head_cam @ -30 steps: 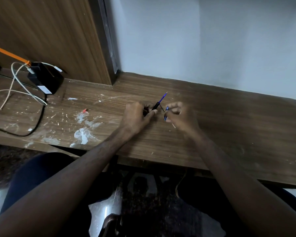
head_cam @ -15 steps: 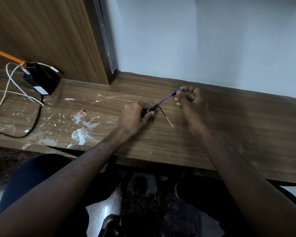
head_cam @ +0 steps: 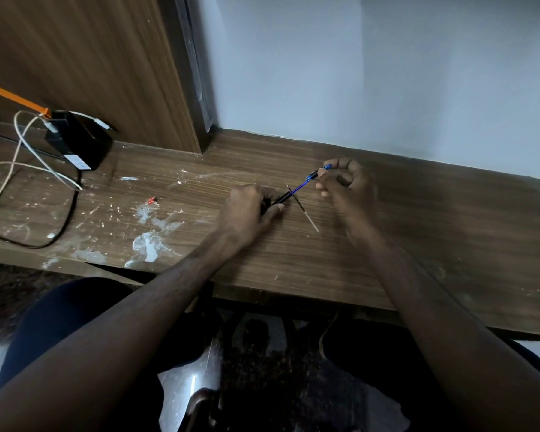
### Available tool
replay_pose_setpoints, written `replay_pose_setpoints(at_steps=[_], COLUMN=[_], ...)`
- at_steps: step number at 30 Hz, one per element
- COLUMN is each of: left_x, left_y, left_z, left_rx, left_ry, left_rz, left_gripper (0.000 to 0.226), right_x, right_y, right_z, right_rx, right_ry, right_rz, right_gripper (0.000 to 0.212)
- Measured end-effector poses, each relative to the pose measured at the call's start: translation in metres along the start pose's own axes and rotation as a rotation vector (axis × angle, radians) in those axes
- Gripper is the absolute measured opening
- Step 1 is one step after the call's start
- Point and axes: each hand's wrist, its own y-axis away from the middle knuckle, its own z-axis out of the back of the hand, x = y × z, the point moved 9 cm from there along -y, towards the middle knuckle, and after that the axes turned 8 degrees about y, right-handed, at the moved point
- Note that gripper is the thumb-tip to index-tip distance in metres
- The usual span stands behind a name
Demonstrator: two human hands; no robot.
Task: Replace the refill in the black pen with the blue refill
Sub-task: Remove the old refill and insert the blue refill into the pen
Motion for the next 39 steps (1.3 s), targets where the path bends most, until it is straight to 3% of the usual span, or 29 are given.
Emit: replay_pose_setpoints(at_steps=[5, 14, 26, 31, 39], left_x=[0.004, 0.004, -0.003, -0.005, -0.011], left_y=[-0.001, -0.002, 0.001, 0.000, 0.000], left_z=[0.000, -0.002, -0.003, -0.005, -0.008], left_rx=[-0.003, 0.002, -0.034, -0.024, 0.024], left_ry=[-0.004, -0.008, -0.022, -0.029, -0.050], left_rz=[0.019, 0.022, -0.032, -0.062, -0.116], left_gripper=[0.015, 0.021, 0.016, 0.012, 0.017], right_x=[0.006, 0.012, 0.002, 0.004, -0.008], right_y=[-0.003, 0.004, 0.005, 0.011, 0.008], right_z=[0.015, 0.007, -0.009, -0.016, -0.018], right_rx=[-0.070, -0.046, 0.076, 0.117, 0.150], right_ry=[-0.013, 0.109, 0.131, 0.203, 0.162], right_rz=[0.021, 0.055, 0.039, 0.074, -0.035], right_gripper=[0.007, 0.010, 0.010, 0.024, 0.020])
